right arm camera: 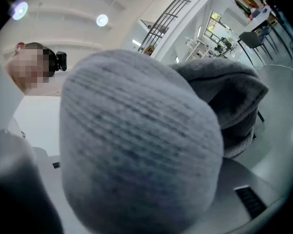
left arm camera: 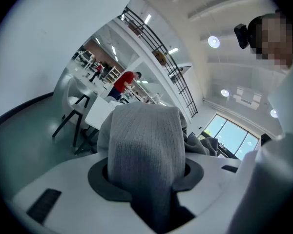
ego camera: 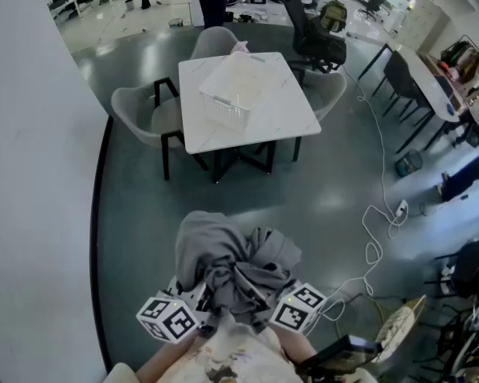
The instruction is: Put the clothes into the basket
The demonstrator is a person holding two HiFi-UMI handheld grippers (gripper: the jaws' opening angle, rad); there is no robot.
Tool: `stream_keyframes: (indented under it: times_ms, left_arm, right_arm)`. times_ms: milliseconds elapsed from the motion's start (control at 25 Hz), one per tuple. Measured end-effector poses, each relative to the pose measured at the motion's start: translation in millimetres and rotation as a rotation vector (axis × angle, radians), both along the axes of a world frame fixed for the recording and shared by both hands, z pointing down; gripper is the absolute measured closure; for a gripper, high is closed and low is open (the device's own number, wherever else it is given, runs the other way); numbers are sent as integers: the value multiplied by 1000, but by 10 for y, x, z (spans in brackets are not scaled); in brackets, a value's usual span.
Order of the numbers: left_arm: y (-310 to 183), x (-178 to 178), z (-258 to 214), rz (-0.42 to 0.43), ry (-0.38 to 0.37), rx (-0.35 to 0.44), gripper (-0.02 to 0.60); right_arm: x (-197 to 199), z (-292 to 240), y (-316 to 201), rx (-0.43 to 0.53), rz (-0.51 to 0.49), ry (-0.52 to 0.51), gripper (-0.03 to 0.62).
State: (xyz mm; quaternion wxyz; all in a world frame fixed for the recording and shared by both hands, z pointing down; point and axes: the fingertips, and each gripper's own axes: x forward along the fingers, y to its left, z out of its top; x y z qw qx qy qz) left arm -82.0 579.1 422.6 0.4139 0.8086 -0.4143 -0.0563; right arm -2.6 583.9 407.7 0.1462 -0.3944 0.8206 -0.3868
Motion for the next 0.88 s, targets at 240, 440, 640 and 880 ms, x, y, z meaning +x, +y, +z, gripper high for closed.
stream_keyframes:
  times_ms: [240, 440, 640, 880]
  left_arm:
    - [133, -45, 14, 27, -17, -4, 396]
    - [230, -116, 97, 38, -25, -12, 396]
    - [251, -141, 62, 20, -18, 2, 396]
    - [344, -315, 55, 7, 5, 2, 396]
  right_arm:
    - [-58, 15, 147, 0, 13, -20, 350]
    - [-125, 116, 254, -11, 24, -31, 352]
    - [-152, 67, 260, 3, 3, -21, 352]
    - [-333, 35, 345, -4, -21, -40, 352]
